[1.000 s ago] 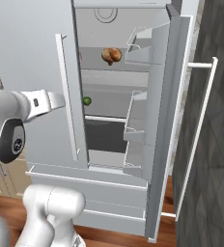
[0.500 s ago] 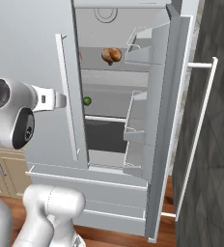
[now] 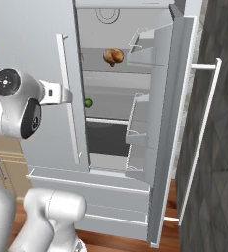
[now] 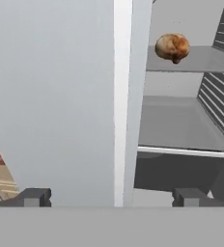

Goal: Gather the avocado and eggplant from the fridge and place them on a tray on the dining counter. Then gather the steak and chicken drumstick from the fridge and place them on the other tray.

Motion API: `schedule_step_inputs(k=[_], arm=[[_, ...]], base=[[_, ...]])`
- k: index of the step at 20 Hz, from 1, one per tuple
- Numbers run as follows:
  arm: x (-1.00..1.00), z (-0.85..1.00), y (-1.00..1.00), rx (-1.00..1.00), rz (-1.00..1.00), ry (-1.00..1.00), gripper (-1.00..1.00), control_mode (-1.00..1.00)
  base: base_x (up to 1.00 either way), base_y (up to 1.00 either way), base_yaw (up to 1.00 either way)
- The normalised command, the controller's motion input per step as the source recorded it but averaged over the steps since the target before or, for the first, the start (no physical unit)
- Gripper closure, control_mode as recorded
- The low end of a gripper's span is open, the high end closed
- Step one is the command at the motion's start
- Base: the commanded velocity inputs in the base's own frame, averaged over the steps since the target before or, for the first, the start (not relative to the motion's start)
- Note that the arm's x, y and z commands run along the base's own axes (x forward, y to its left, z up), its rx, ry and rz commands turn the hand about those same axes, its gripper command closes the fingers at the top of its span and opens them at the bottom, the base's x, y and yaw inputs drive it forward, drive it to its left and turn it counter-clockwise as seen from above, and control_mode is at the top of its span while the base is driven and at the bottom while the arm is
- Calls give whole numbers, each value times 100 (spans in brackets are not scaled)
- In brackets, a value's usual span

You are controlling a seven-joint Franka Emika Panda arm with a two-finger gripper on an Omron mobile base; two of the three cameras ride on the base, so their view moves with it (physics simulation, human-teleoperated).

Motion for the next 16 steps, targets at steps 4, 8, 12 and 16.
schedule_step_inputs(k=[4,8,12,16], arm=[[48,3,0,-10,0,8,-100,-100],[45,0,0,-7,0,3,-100,-100],[44,0,0,-4,2,0,-100,-100],[42,-3,3,-1,2,-1,-100,-100]], base=[[0,0,0],[0,0,0],[0,0,0],[0,0,0]])
